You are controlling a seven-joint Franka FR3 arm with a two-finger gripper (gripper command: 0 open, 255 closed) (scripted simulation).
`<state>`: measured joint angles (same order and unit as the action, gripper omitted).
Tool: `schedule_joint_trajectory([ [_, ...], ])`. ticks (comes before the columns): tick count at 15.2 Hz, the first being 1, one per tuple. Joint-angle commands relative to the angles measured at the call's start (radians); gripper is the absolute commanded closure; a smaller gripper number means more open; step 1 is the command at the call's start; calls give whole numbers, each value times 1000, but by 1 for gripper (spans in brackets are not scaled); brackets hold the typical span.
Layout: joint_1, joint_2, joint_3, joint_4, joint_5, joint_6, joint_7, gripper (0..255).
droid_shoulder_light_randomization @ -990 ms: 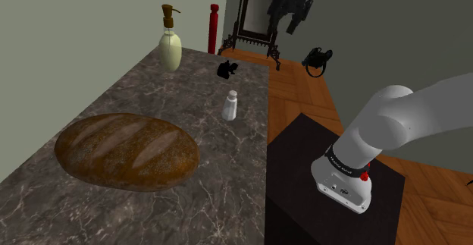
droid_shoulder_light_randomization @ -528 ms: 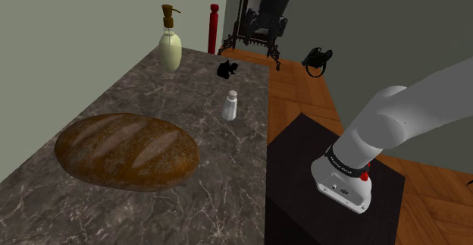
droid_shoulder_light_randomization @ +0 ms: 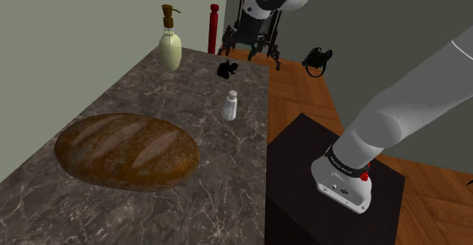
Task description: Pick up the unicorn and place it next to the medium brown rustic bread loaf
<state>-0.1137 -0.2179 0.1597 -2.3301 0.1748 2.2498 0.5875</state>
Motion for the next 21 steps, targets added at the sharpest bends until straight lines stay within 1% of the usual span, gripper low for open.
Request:
schedule_joint_trajectory([
  [1, -10, 67, 8, 22, -6, 53, 60, 0],
  [6, -27, 246, 9, 92, -33, 177, 197, 0],
  [14, -19, 327, 12, 80, -41, 270, 203, 0],
  [21, -19, 327, 12, 80, -41, 270, 203, 0],
])
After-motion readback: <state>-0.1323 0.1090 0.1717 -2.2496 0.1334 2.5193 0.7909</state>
